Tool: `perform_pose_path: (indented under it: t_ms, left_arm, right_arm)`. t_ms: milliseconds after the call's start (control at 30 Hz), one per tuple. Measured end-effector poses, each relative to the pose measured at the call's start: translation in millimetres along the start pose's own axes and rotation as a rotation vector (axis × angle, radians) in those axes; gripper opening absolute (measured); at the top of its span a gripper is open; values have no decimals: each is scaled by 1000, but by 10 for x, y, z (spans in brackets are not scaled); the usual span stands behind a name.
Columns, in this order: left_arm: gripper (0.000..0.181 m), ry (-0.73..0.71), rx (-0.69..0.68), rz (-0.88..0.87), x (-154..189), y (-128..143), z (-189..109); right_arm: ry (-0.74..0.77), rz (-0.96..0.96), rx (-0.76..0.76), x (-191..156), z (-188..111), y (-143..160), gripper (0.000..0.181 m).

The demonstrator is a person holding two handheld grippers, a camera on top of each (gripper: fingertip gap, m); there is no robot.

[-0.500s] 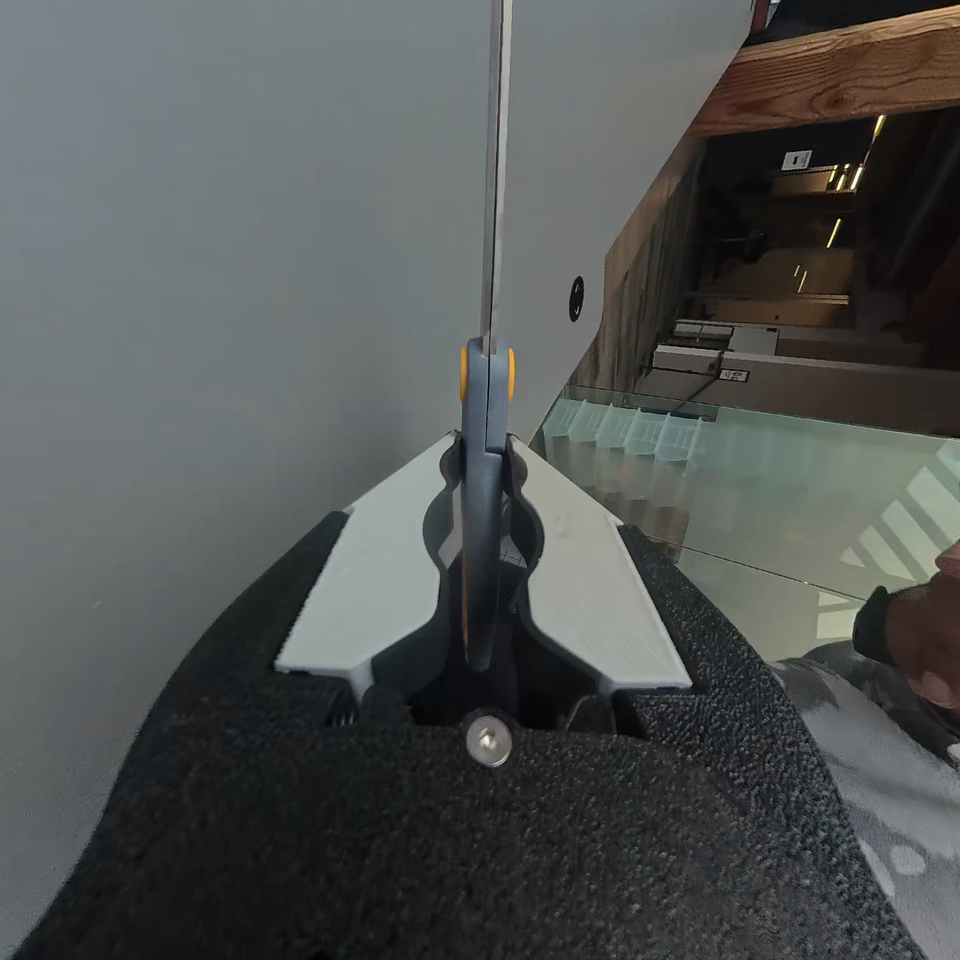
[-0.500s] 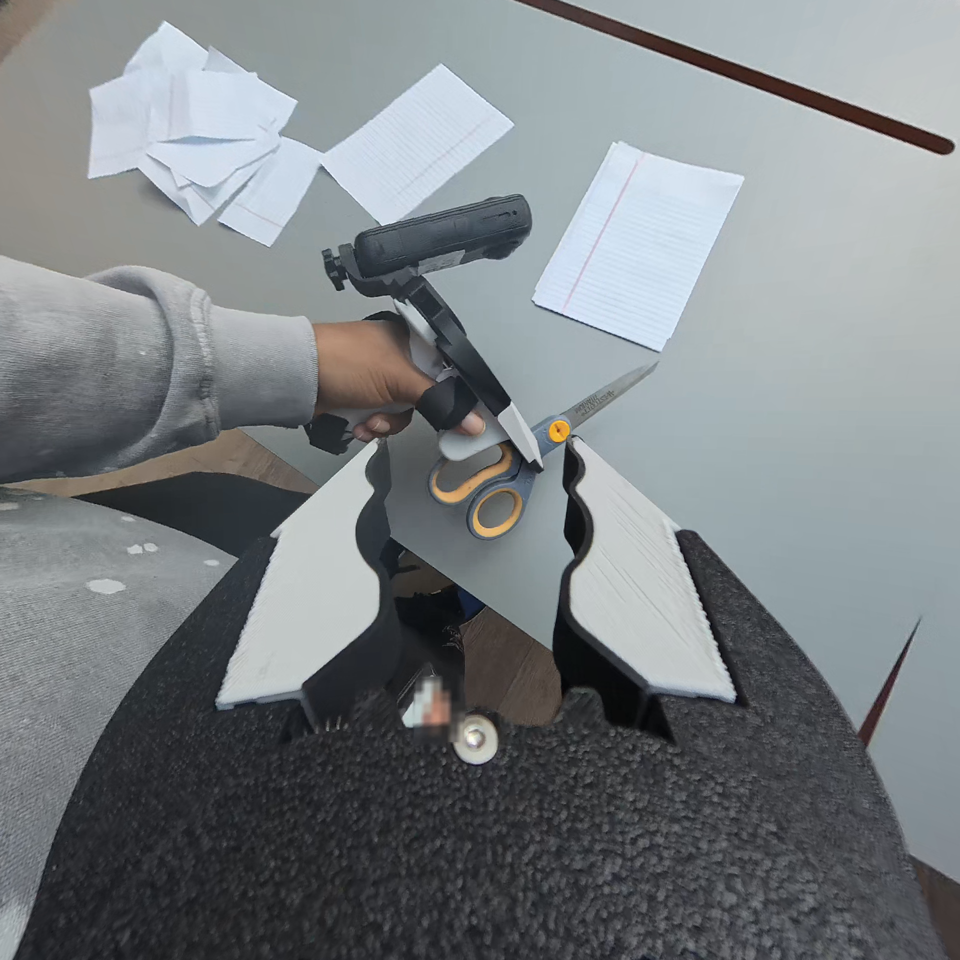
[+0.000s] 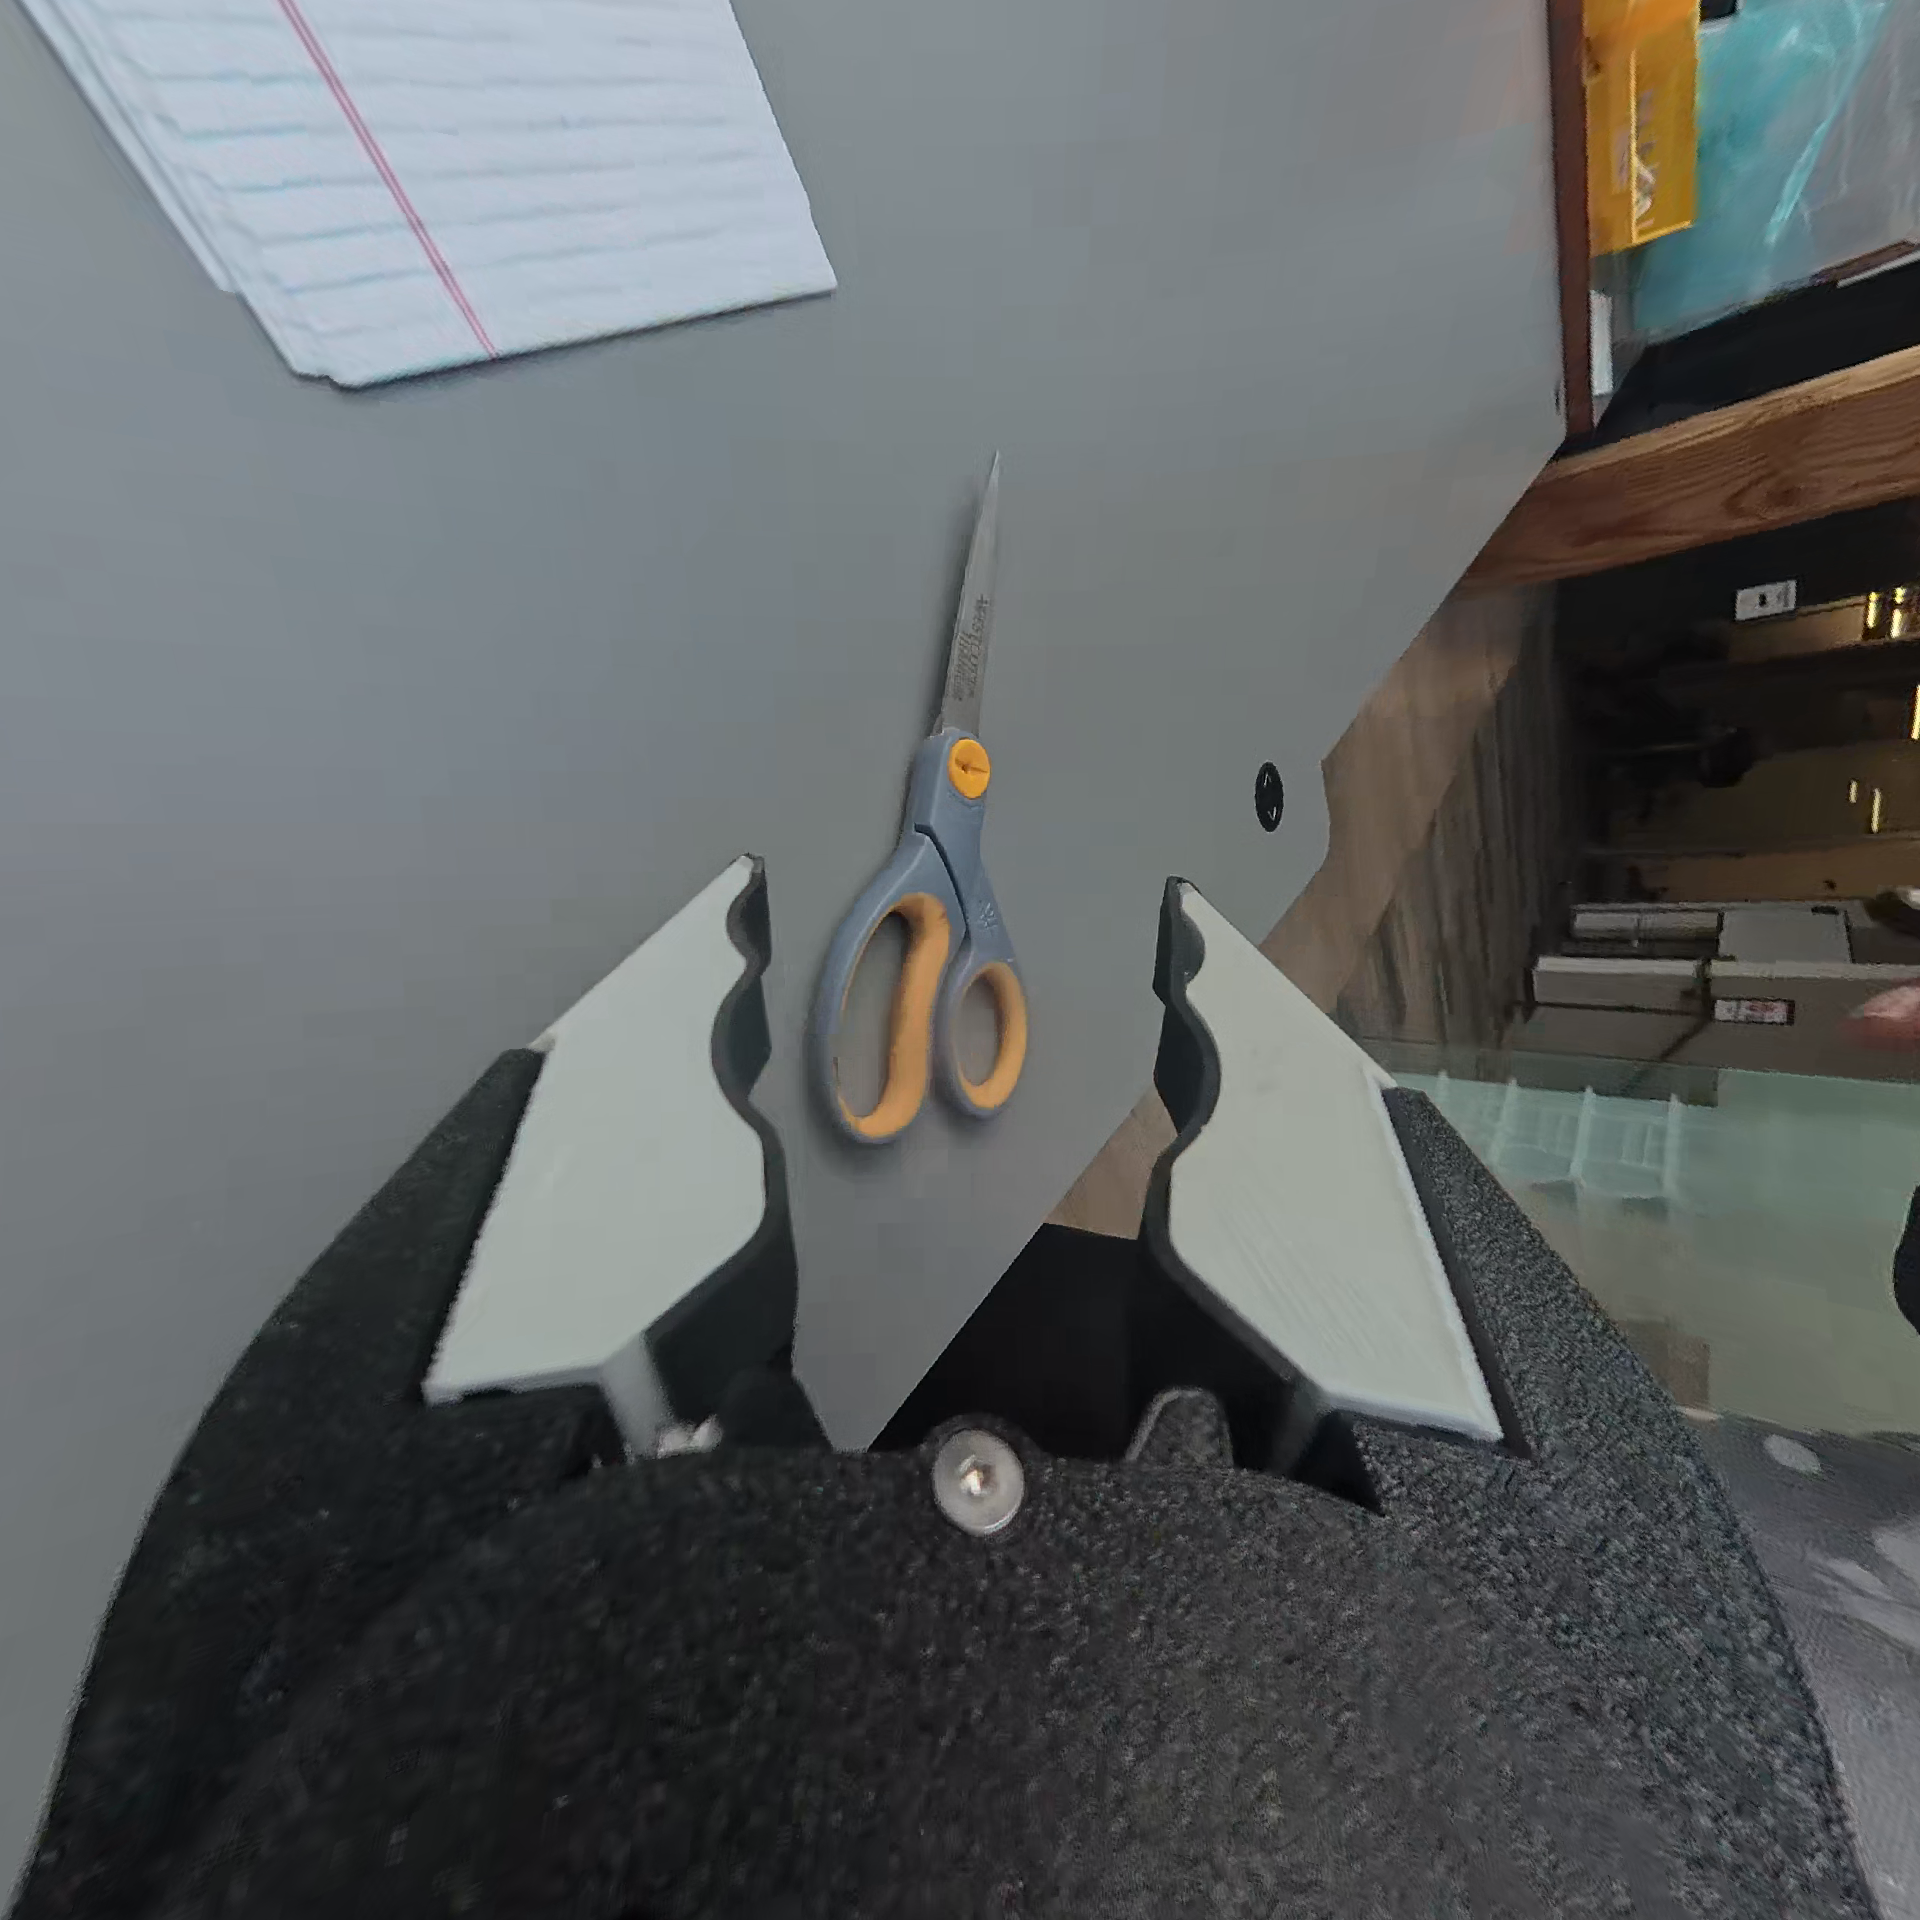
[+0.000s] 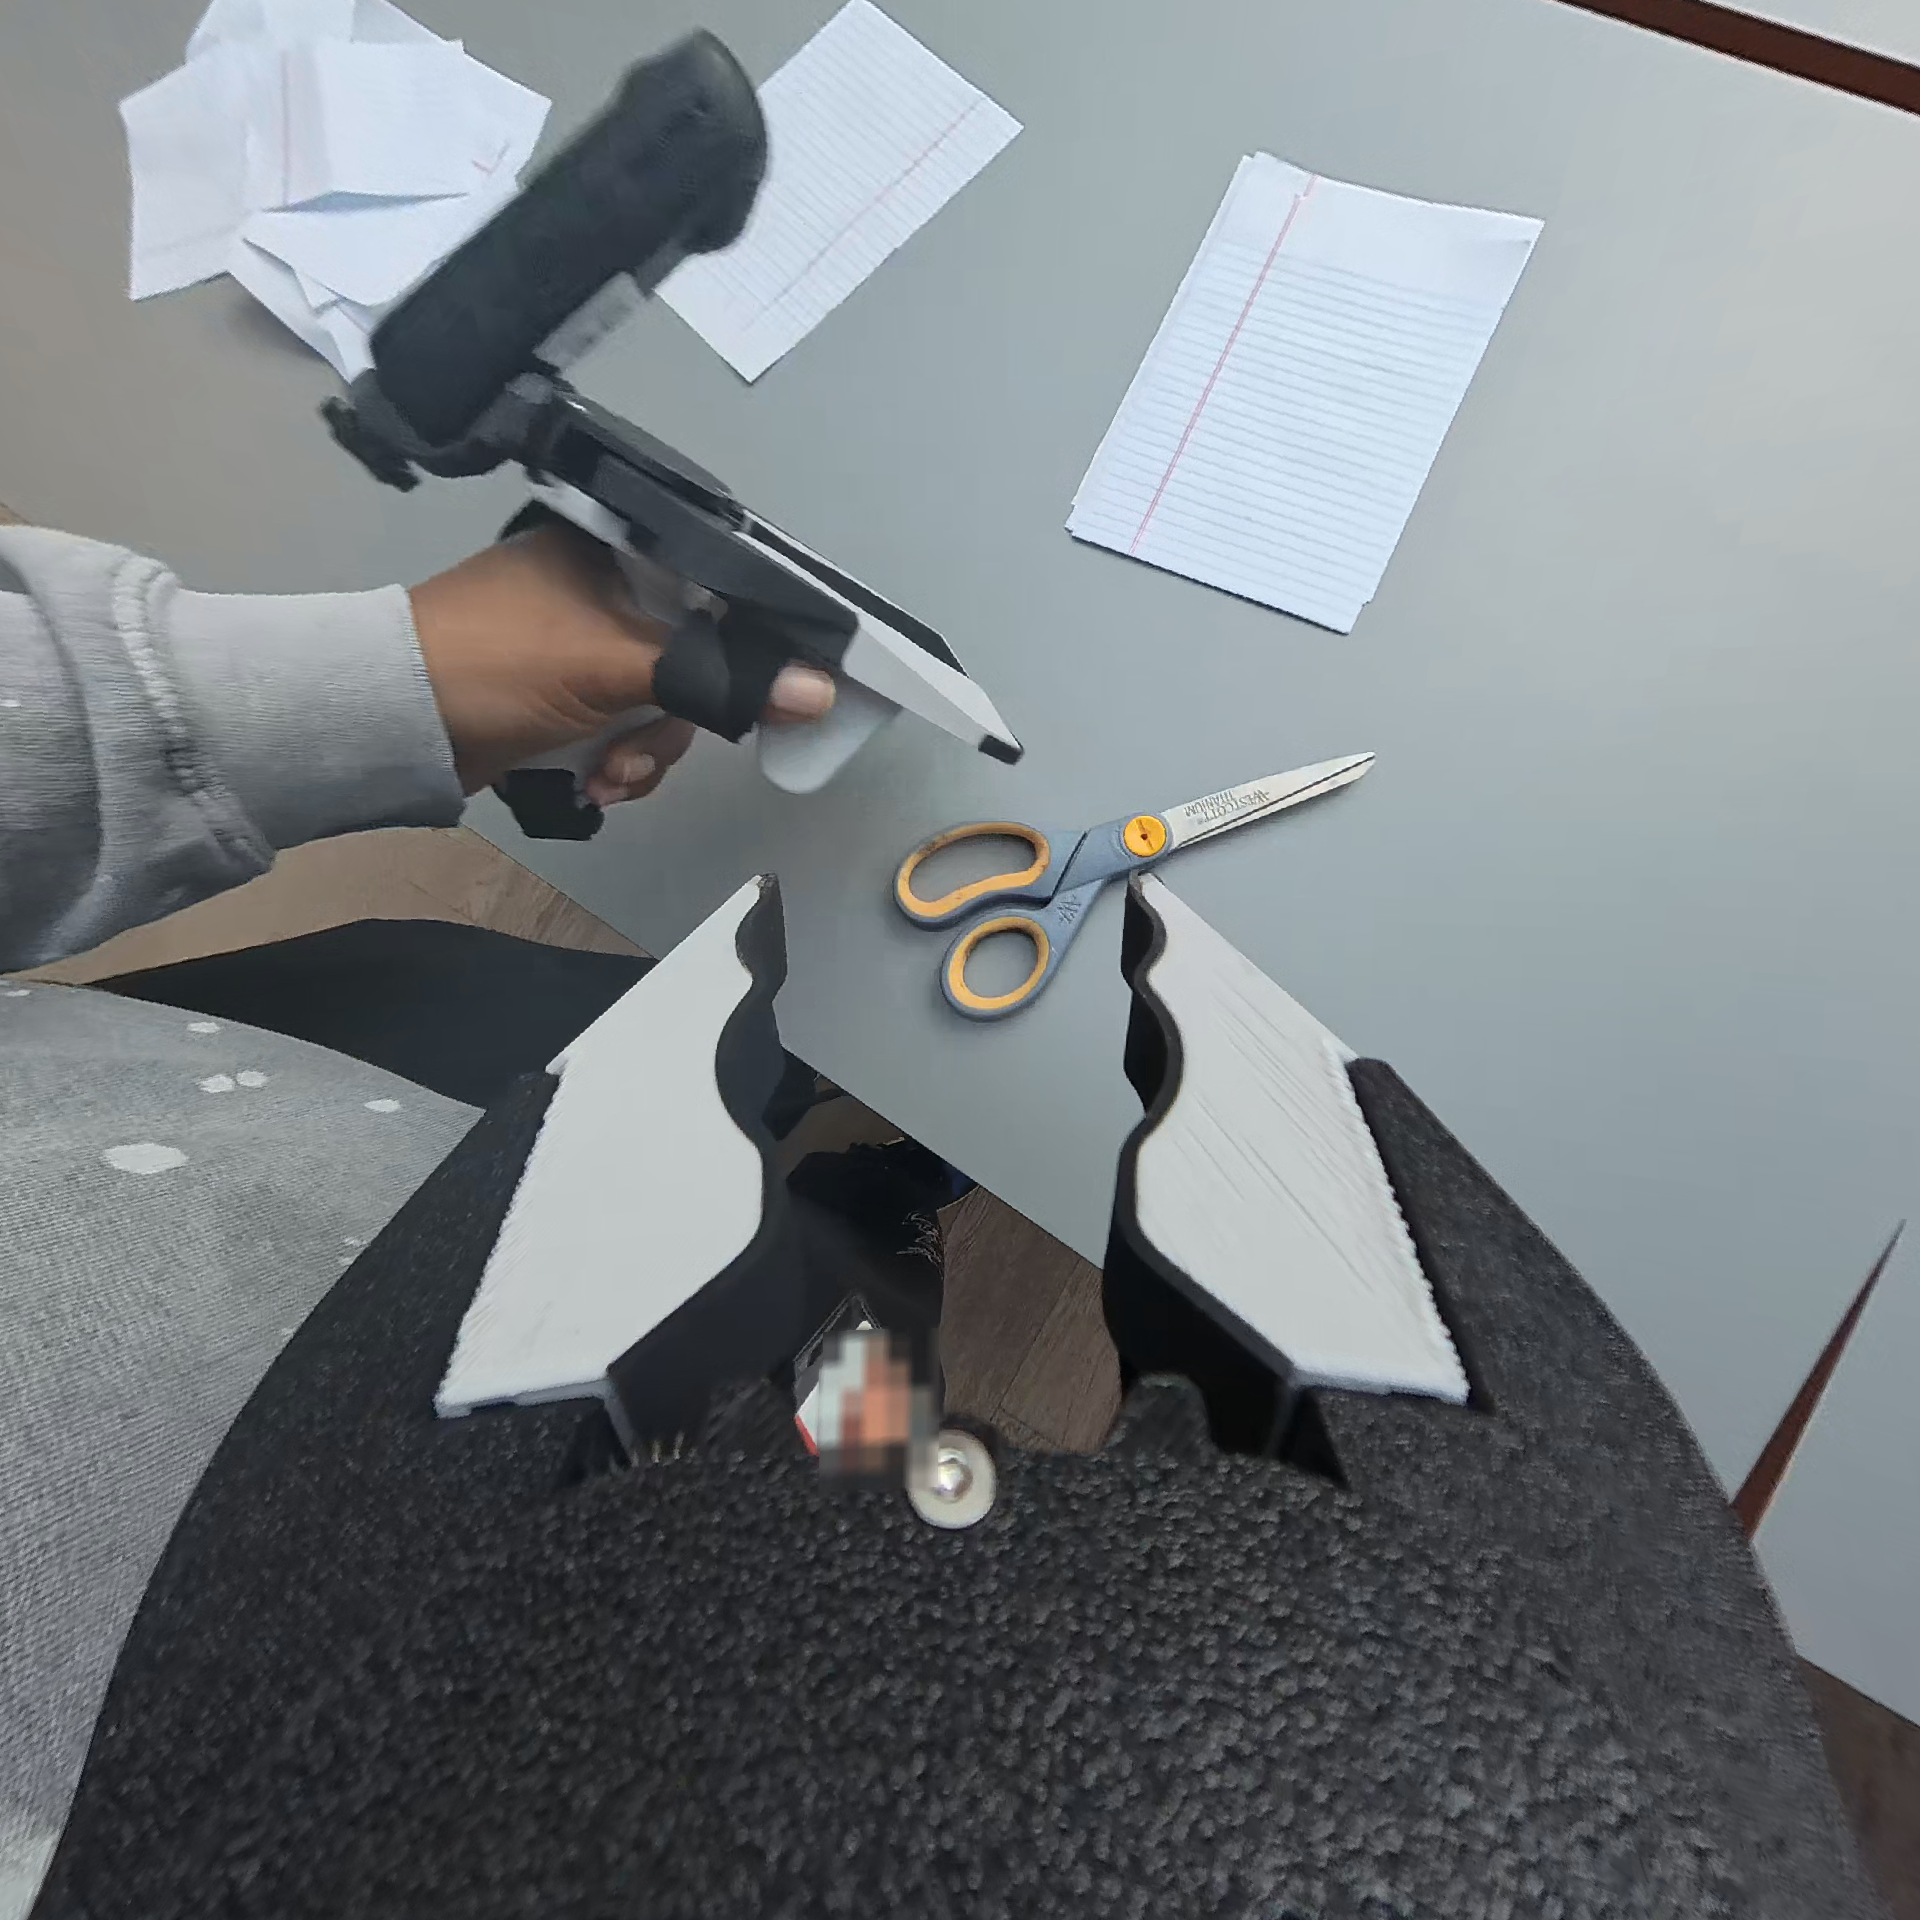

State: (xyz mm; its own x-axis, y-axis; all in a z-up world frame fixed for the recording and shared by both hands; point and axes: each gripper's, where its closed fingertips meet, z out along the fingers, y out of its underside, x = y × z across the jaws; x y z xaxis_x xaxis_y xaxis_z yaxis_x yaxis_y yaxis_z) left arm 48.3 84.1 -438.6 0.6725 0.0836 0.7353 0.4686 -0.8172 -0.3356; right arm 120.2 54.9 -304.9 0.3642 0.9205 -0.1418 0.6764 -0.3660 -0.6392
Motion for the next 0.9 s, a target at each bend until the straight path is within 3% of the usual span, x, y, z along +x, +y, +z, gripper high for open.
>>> perform_pose_path:
  t_ms: [100, 233, 367, 467, 633, 900]
  left_arm:
    - [73, -94, 179, 47, -122, -127, -603]
    - [76, -296, 422, 52, -485, -193, -1622]
    - [93, -529, 569, -3, -923, -19, -2592]
    - [107, -709, 593, 10, -1168, 170, -3146]
    - [115, -785, 568, -7, -1412, 390, -3569]
    - [117, -731, 466, 58, -1680, 473, -3771]
  right_arm:
    - [-5, -36, 7, -43, 77, -86, 66]
    - [-10, -79, 48, -137, 185, -251, 73]
    - [24, -110, 85, -244, 351, -425, 97]
    - [70, -125, 120, -326, 455, -546, 105]
    - [109, -75, 143, -496, 586, -643, 104]
    - [223, 56, 146, -750, 671, -652, 107]
